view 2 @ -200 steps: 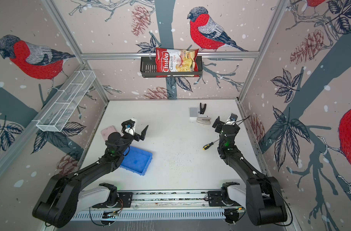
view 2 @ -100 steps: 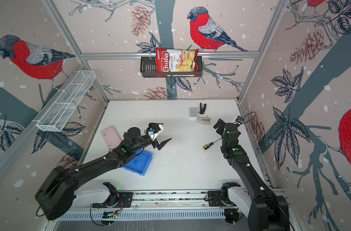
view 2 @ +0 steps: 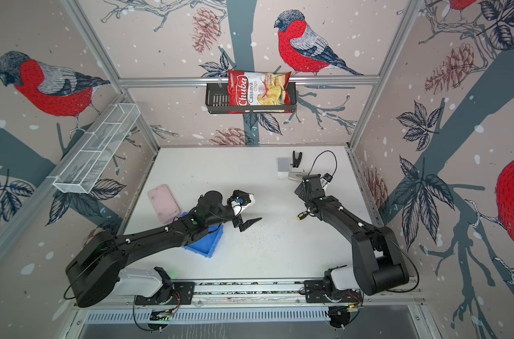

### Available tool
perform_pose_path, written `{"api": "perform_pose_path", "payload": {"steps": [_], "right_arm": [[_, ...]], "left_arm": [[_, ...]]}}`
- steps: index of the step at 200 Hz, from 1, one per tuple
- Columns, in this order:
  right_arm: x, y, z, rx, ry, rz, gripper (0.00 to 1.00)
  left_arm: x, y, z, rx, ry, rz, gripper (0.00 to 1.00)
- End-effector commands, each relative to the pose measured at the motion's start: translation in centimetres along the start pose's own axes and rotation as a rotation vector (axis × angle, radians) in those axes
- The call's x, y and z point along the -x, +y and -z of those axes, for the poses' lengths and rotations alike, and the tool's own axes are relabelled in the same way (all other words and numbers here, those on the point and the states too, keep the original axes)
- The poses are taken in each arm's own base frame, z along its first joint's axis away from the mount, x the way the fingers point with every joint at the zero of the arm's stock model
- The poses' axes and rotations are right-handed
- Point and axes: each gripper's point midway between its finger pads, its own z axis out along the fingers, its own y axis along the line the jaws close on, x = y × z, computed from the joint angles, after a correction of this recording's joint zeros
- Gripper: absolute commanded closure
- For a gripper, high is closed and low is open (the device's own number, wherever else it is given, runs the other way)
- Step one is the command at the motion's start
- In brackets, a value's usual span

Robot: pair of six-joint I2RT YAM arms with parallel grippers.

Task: Put the screwdriver in the bin
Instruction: Pick up the screwdriver from the middle-right of the table.

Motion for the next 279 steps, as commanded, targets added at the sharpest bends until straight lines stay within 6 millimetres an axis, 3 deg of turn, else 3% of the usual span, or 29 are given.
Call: {"api": "perform_pose_path", "payload": {"steps": [1,28,68,144,216,279], "right_arm": [[-1.7,-1.3,-0.9,-0.054,0.103,-0.066,0.02],[-3.7,-2.8,-2.3,-0.049,0.243,-0.185,0.07],[-5.1,-4.2,-3.2,-0.081,0.299,-0.228,0.2],[-6.2,-5.1,-3.5,-0.157,0.361,-0.229,0.48],[-7.2,-4.9,-1.7,-0.236,0.437,-0.185,0.55],[-7.0,-5.7,-2.7,-0.284,0.437,-0.175,0.74]], "left_arm": [[0.5,0.0,0.0,0.011,-0.013,-0.015,0.02],[0.4,-0.2,0.1,0.014,-0.016,-0.007,0.02],[-0.1,-0.5,-0.2,0.005,0.001,-0.006,0.02],[-0.2,-0.5,-0.2,0.015,0.01,-0.007,0.02],[-0.6,-0.4,0.1,0.029,0.014,-0.014,0.02],[-0.5,-0.4,0.1,0.031,0.007,-0.012,0.02]]}}
